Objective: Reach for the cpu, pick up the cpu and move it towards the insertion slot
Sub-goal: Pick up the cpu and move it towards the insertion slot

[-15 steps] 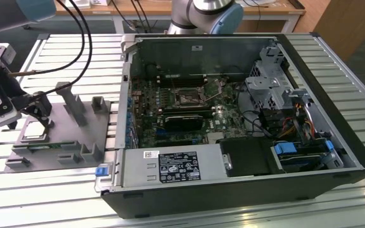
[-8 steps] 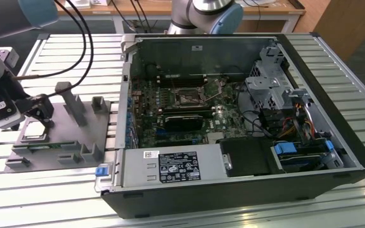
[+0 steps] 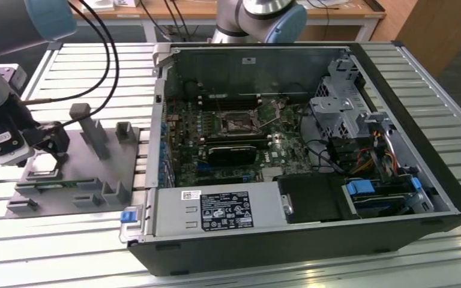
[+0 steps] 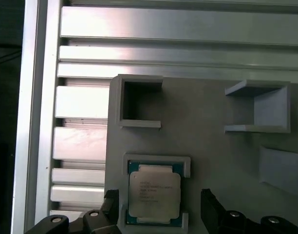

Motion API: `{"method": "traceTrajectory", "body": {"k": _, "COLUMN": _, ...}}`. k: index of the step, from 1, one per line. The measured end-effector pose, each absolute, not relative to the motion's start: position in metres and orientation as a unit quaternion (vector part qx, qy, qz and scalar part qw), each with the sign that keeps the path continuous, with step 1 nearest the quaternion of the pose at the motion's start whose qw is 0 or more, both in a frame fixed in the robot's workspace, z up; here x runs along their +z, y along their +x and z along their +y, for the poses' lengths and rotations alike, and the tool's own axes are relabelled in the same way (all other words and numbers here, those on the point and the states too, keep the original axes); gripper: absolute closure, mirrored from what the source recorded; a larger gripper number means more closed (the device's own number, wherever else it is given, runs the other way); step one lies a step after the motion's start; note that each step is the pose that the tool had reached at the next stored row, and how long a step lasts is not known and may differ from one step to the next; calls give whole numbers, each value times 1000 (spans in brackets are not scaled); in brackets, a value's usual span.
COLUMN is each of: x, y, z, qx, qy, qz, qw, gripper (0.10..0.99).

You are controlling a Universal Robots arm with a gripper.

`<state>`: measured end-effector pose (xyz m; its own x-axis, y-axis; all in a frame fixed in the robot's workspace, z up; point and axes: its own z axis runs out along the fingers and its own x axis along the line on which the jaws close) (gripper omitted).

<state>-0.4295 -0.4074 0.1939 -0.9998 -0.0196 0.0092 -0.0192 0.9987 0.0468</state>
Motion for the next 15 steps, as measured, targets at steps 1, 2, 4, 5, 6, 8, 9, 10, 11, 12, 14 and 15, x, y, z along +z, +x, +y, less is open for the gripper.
{"method": "traceTrajectory", "body": {"k": 1, "x": 193, "y": -429, "z": -406, "qx": -23, "qy": 10, "qz": -1000, "qw": 5, "gripper": 325}}
{"method": "traceTrajectory", "body": {"k": 2, "x": 192, "y": -429, "z": -406, "qx": -23, "qy": 9, "qz": -1000, "qw": 5, "gripper": 325}}
{"method": "traceTrajectory", "body": {"k": 4, "x": 190, "y": -430, "z": -405, "qx": -23, "qy": 8, "qz": -1000, "qw": 5, "gripper": 325}}
{"method": "traceTrajectory", "body": {"k": 5, "x": 189, "y": -431, "z": -405, "qx": -23, "qy": 8, "qz": -1000, "qw": 5, "gripper": 325}}
{"method": "traceTrajectory", "body": {"k": 6, "x": 188, "y": -431, "z": -405, "qx": -23, "qy": 8, "qz": -1000, "qw": 5, "gripper": 325}}
{"method": "traceTrajectory", "body": {"k": 8, "x": 186, "y": -431, "z": -405, "qx": -23, "qy": 7, "qz": -1000, "qw": 5, "gripper": 325}}
{"method": "traceTrajectory", "body": {"k": 9, "x": 185, "y": -431, "z": -405, "qx": -23, "qy": 7, "qz": -1000, "qw": 5, "gripper": 325}}
{"method": "traceTrajectory", "body": {"k": 10, "x": 185, "y": -431, "z": -405, "qx": -23, "qy": 7, "qz": -1000, "qw": 5, "gripper": 325}}
{"method": "traceTrajectory", "body": {"k": 11, "x": 184, "y": -431, "z": -405, "qx": -23, "qy": 6, "qz": -1000, "qw": 5, "gripper": 325}}
{"method": "traceTrajectory", "body": {"k": 12, "x": 183, "y": -431, "z": -404, "qx": -23, "qy": 6, "qz": -1000, "qw": 5, "gripper": 325}}
{"method": "traceTrajectory", "body": {"k": 14, "x": 182, "y": -431, "z": -404, "qx": -23, "qy": 6, "qz": -1000, "qw": 5, "gripper": 341}}
{"method": "traceTrajectory", "body": {"k": 15, "x": 182, "y": -431, "z": -403, "qx": -23, "qy": 6, "qz": -1000, "qw": 5, "gripper": 341}}
